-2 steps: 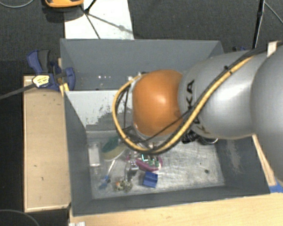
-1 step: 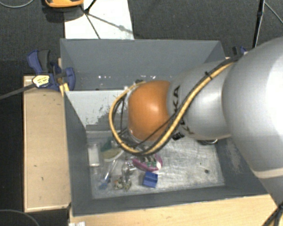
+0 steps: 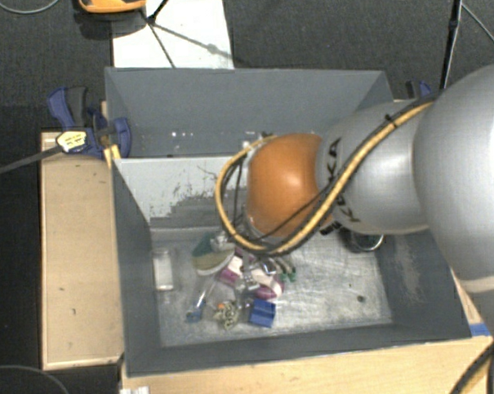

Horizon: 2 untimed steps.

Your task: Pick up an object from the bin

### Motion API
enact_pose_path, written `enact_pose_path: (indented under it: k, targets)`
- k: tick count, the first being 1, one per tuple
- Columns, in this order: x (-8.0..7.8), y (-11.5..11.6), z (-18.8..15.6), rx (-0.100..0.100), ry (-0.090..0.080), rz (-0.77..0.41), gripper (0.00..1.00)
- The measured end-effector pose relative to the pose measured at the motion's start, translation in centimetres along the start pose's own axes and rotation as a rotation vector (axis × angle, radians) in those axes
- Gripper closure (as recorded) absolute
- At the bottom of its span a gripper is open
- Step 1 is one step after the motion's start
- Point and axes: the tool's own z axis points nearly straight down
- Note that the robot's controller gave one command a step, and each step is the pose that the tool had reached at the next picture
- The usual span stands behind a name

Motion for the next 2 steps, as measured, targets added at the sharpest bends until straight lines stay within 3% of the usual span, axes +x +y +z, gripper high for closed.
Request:
enact_pose_path:
  k: [1,2]
  targets:
    - [-0.7,1.1,0.3,0.004,-0.003,-0.308,0.00]
    - [-1.4,2.2,0.9,0.003,-0.018,-0.601,0.00]
